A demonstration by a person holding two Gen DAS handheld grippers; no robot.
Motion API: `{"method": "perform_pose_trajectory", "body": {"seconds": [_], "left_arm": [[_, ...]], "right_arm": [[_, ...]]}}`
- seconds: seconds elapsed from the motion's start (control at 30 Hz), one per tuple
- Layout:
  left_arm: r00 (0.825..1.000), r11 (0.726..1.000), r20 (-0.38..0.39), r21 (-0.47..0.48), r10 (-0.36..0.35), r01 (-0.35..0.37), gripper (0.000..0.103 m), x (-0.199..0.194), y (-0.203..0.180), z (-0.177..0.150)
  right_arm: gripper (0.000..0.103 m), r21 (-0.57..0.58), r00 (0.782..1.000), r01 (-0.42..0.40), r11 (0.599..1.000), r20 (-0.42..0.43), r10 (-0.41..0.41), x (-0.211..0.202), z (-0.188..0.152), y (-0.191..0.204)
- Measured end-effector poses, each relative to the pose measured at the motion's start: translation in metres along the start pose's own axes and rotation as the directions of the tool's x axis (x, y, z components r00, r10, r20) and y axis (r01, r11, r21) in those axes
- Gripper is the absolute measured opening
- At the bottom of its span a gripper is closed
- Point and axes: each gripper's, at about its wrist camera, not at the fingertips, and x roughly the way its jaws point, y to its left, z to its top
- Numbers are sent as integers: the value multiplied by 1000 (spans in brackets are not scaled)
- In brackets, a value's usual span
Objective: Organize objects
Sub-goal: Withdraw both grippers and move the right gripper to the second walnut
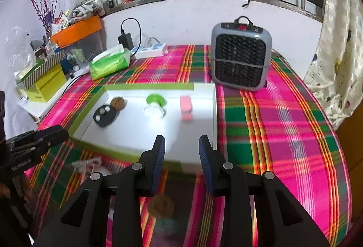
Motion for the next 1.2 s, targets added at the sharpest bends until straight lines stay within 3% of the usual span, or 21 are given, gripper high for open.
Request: {"method": "perform_pose_trajectory", "body": {"seconds": [0.23, 0.37, 0.77, 1.2], "left_arm": [[999, 999, -38, 24, -28, 29, 34, 1, -4, -15], [998, 998, -54, 41, -36, 38, 34, 2, -7, -19], [993, 993, -104, 98, -53, 63, 35, 12, -17, -25], [989, 989, -150, 147, -8, 31, 35, 26, -24, -23]], "right_arm": [[33, -3, 999, -14, 1000, -32, 13, -6, -24, 3], [51, -3, 999, -19, 1000, -40, 18, -8, -32, 3], [51, -39, 995, -28, 999, -100, 24, 0, -47, 10], [51, -68, 989, -30, 997, -146, 20, 11, -50, 13]]}}
